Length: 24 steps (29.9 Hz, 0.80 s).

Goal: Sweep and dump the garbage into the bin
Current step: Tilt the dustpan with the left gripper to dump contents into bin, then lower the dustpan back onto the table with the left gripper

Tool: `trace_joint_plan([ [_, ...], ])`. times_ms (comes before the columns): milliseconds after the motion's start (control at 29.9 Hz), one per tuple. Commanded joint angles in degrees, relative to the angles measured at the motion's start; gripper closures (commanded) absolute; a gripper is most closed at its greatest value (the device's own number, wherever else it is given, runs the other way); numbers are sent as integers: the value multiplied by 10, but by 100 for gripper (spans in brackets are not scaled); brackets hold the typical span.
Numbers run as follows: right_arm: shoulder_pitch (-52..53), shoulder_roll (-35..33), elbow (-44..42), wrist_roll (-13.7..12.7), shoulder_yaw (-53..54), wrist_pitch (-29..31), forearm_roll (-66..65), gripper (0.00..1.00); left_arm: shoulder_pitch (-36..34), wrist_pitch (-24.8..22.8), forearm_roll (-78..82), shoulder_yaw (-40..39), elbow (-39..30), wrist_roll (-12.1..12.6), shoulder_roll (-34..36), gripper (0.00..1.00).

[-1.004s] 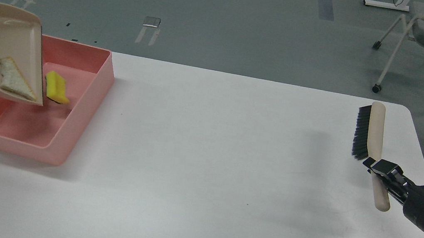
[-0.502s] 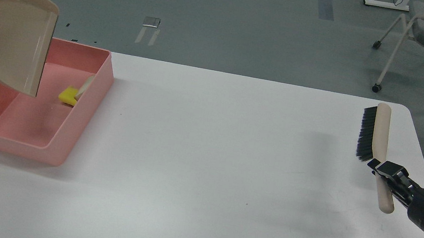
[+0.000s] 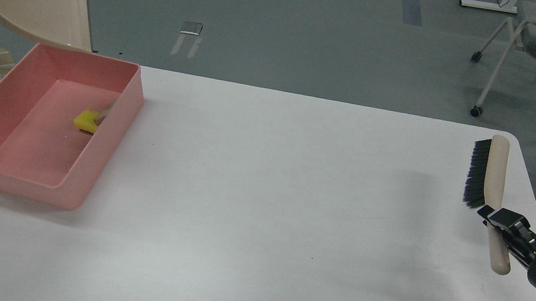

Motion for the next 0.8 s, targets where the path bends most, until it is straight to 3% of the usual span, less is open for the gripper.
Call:
trace_joint_plan([
  [0, -4, -7, 0, -5, 1, 0, -3, 86, -89, -47, -5, 44, -12, 42, -118, 95],
  [100, -12, -18, -1, -6, 1, 0, -4, 87, -137, -47, -7, 98, -7, 62, -186, 94],
  [268, -19, -51, -3, -6, 4, 0, -4, 88, -161, -41, -3, 168, 2, 64, -273, 94],
  [335, -23, -58, -10, -5, 9, 0, -4, 88, -199, -41, 3, 222, 35, 66, -334, 94],
  [468, -23, -66, -20, -4, 15, 0, -1, 87, -264, -36, 3, 323, 93, 64, -389, 94],
  [769, -40, -88, -16, -4, 5, 0, -5, 87, -298, 11, 12, 452, 130, 65, -474, 94],
])
